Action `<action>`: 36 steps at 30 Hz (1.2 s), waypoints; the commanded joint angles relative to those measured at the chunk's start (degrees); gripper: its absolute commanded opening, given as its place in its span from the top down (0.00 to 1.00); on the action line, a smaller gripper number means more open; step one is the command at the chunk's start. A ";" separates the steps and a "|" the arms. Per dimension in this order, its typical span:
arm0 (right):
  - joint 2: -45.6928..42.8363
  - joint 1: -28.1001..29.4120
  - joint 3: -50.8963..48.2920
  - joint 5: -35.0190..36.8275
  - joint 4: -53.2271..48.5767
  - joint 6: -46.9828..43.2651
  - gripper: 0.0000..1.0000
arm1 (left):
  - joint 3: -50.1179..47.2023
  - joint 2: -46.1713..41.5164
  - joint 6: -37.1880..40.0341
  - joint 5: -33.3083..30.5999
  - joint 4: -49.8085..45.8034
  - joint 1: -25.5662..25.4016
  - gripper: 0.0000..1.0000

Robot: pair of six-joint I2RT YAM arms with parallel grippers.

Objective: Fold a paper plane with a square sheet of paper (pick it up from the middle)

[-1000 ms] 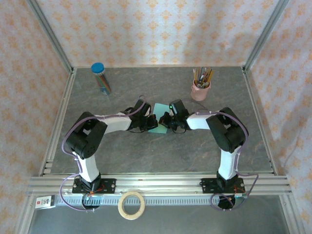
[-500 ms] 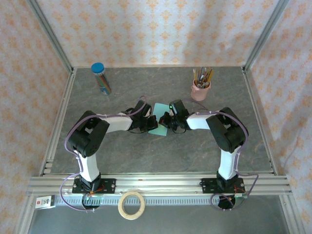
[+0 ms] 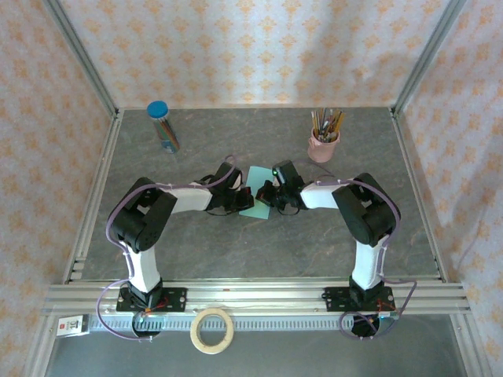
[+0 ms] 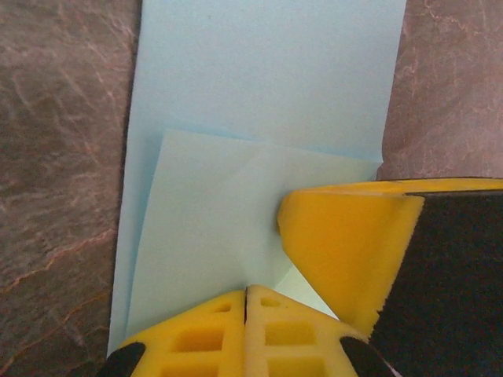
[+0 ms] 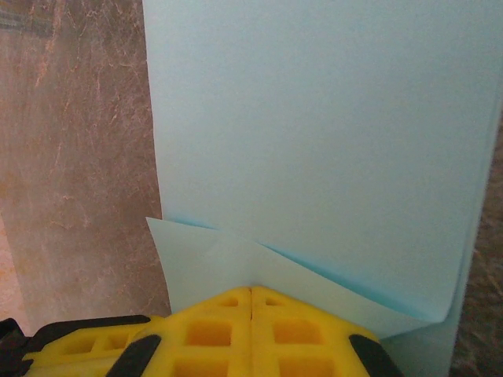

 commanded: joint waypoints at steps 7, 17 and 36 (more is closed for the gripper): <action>6.61 -0.23 -3.41 12.44 -16.06 -3.94 0.99 | -6.43 -0.99 5.82 -0.52 -9.70 3.06 1.00; 5.93 -0.23 -3.41 12.89 -16.66 -5.39 0.99 | -13.01 -5.35 9.28 -1.20 -10.95 3.63 1.00; 0.13 0.56 -1.22 -2.47 -9.81 -16.40 0.98 | -13.69 -18.42 -0.94 0.51 3.34 0.81 1.00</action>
